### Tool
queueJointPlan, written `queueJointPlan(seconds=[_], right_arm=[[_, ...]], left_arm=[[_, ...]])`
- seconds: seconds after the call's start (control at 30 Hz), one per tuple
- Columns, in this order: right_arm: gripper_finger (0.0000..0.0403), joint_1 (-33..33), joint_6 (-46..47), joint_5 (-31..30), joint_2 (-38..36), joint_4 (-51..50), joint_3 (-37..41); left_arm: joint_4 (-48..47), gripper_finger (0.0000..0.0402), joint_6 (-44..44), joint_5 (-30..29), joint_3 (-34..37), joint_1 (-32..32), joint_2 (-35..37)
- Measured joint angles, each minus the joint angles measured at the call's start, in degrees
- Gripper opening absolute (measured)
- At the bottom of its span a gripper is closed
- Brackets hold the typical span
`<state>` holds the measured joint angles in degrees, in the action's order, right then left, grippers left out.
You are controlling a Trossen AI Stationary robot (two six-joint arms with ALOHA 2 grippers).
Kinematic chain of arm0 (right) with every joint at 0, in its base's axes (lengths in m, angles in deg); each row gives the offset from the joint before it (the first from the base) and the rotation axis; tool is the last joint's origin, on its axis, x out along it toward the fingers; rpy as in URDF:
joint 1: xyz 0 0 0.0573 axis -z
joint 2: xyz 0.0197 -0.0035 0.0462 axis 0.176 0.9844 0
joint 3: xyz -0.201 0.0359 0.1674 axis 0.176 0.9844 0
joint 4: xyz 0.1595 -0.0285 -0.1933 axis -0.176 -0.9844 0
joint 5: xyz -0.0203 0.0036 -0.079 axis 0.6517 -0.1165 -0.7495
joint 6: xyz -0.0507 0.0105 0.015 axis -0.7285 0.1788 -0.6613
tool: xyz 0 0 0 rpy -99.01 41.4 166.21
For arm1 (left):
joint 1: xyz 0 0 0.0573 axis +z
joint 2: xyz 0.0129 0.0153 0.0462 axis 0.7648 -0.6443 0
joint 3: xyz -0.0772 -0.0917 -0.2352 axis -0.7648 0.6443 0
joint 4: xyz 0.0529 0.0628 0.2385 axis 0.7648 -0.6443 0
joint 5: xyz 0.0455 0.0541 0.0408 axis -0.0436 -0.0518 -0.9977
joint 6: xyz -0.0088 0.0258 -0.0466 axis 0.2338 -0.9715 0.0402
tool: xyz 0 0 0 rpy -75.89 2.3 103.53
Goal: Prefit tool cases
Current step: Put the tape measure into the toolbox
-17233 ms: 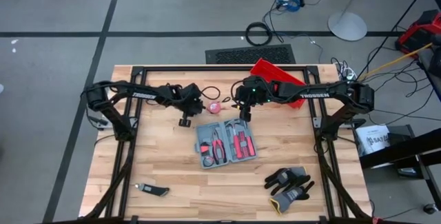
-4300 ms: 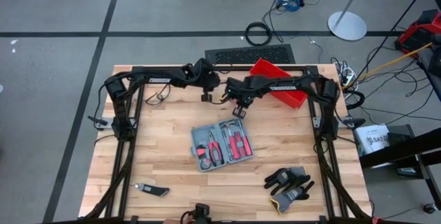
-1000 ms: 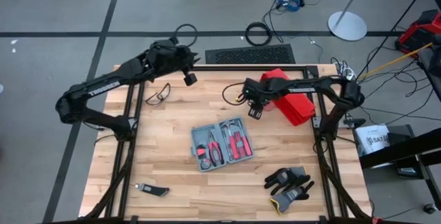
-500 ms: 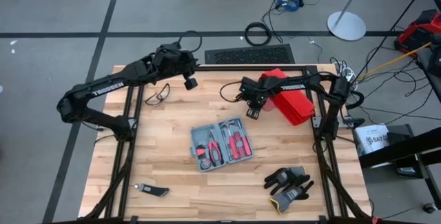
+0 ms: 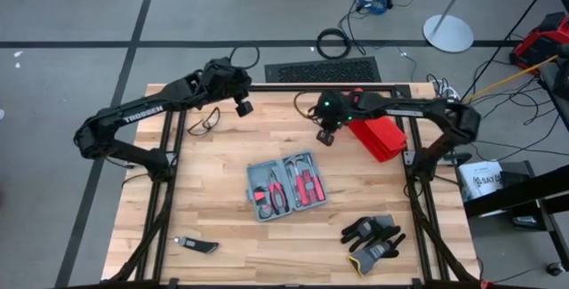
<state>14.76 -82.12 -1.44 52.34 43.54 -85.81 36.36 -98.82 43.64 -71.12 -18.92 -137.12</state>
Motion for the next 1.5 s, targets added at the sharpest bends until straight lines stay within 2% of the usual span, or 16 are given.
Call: queueJointPlan(seconds=[0.17,0.33,0.4,0.5,0.57,0.63,0.83,0.93,1.17,1.5], right_arm=[[0.0,0.18,2.27,4.43,-7.88,6.61,-0.01],[0.0,-1.48,4.52,14.02,-10.34,18.21,0.05],[0.0,-2.65,5.52,15.88,-10.55,23.44,0.03],[0.0,-4.69,6.44,17.25,-9.41,28.1,0.03],[0.0,-6.09,7.04,17.22,-8.31,29.84,0.03],[0.0,-7.52,7.0,15.09,-7.31,31.61,0.03],[0.0,-10.24,4.85,4.78,-2.96,38.52,0.03],[0.0,-11.4,5.7,4.46,-0.23,43.81,-0.08],[0.0,-13.02,11.02,10.83,7.55,53.09,-0.71],[0.0,-13.45,13.12,27.09,10.63,46.37,-2.95]], left_arm=[[0.34,0.0086,0.04,0.01,0.23,0.08,0.0],[0.29,0.0086,0.06,-0.54,0.23,0.09,0.0],[0.32,0.0086,0.04,-2.89,0.23,0.08,0.0],[0.11,0.0086,0.06,-10.31,0.23,0.22,0.57],[0.23,0.0086,0.41,-15.2,0.23,0.46,1.7],[1.13,0.0086,1.56,-17.23,0.23,0.94,3.25],[5.37,0.0086,2.82,-17.41,0.23,1.35,8.71],[5.42,0.0086,2.12,-17.41,0.23,1.33,10.66],[4.71,0.0086,1.0,-17.43,0.23,1.32,12.0],[0.63,0.0086,1.48,-17.26,0.23,1.28,12.0]])
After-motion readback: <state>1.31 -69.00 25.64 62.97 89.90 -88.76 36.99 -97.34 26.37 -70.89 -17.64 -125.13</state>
